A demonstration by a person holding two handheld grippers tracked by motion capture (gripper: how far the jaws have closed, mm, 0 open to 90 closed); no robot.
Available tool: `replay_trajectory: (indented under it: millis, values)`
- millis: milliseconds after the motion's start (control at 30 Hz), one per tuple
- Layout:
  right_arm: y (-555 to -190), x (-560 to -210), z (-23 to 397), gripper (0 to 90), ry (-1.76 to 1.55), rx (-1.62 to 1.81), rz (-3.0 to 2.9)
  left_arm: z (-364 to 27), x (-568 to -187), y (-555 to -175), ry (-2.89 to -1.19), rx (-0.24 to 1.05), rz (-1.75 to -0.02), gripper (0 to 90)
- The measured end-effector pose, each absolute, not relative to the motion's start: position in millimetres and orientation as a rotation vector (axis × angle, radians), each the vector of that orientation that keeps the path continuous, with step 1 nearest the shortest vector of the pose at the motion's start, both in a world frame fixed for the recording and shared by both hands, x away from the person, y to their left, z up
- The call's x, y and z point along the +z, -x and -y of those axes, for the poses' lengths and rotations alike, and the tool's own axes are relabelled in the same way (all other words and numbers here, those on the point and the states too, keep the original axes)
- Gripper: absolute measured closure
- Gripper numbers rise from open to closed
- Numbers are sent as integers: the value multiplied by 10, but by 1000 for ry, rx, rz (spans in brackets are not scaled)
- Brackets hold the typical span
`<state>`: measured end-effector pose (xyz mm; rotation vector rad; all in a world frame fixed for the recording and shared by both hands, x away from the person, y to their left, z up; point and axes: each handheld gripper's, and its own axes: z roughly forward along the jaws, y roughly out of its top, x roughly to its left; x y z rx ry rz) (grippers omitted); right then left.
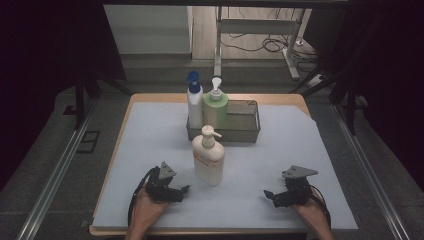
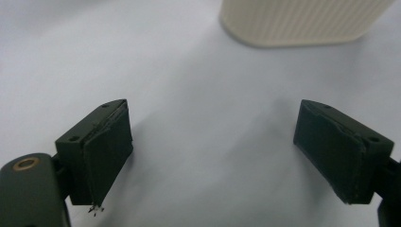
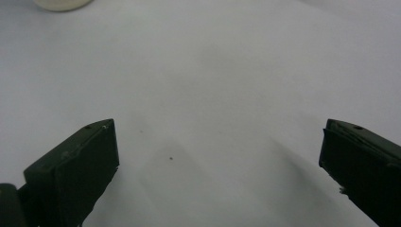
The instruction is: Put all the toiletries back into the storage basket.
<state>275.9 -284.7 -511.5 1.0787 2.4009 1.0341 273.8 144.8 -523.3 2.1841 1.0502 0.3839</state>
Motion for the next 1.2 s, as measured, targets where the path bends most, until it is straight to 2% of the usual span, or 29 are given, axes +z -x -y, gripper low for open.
replay_trajectory:
  millis: [400,1200]
  values:
    - [-2734,-5003,2703,0,-1028,1085,-2447,-1449,-5237,-2730,-2183,391,-1050,122]
    - [-2815,-4617,2063,0,-907,1201,-2481,-1449,-5238,-2728,-2183,392,-1050,123]
